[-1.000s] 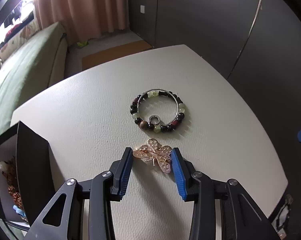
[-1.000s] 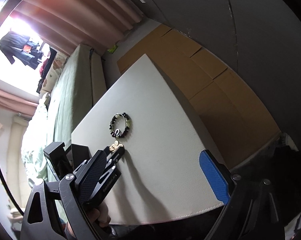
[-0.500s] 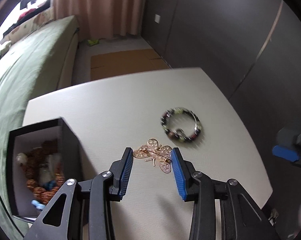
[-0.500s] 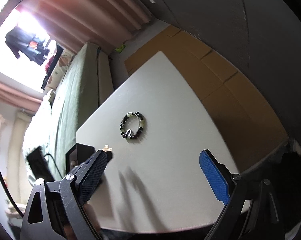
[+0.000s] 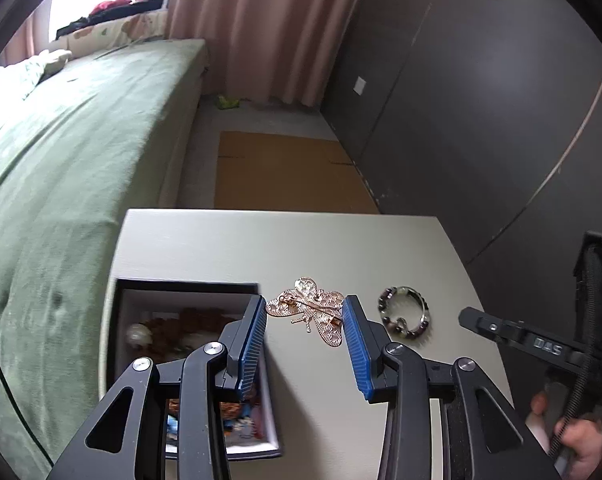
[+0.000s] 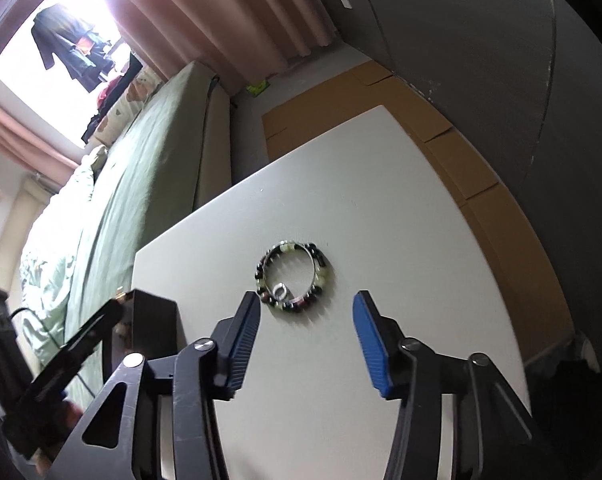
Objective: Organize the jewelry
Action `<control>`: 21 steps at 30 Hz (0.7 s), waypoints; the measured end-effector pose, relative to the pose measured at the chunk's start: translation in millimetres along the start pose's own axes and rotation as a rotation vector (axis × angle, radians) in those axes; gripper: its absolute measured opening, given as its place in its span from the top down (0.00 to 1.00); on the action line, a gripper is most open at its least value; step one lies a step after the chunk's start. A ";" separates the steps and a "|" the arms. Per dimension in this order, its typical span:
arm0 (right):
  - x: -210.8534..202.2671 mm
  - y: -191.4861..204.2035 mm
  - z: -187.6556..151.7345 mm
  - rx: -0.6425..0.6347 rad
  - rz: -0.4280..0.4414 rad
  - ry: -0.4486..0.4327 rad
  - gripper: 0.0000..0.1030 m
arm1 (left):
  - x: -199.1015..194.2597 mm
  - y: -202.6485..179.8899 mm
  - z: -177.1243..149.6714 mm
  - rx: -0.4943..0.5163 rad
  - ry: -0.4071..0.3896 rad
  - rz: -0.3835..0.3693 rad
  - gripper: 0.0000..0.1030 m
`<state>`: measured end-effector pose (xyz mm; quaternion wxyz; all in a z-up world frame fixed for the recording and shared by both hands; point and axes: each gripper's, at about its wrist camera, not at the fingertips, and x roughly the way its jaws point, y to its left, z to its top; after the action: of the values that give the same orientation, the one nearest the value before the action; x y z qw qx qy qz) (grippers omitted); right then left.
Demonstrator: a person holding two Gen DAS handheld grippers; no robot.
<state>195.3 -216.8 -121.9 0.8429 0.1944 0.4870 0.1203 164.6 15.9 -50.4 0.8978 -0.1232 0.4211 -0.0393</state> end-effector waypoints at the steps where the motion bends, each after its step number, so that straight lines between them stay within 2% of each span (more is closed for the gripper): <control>1: 3.1 1.2 0.7 0.001 -0.006 -0.003 0.58 | -0.7 2.8 0.7 -0.004 -0.002 0.000 0.61; 7: 24.8 11.5 3.0 -0.016 -0.046 0.009 0.77 | -8.8 23.4 4.3 -0.029 -0.014 0.005 0.61; 12: 39.0 19.6 9.1 -0.051 -0.087 0.016 0.78 | -7.6 34.7 4.5 -0.041 -0.011 0.022 0.61; 17: 50.3 23.8 14.4 -0.085 -0.125 0.036 0.87 | -7.6 42.1 5.3 -0.055 -0.008 0.026 0.61; 21: 60.0 29.1 19.6 -0.121 -0.172 0.055 0.87 | -10.4 46.0 5.9 -0.066 -0.014 0.026 0.61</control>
<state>241.7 -171.3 -146.6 0.8465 0.0974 0.5169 0.0822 160.9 63.3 -50.7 0.8966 -0.1475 0.4173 -0.0130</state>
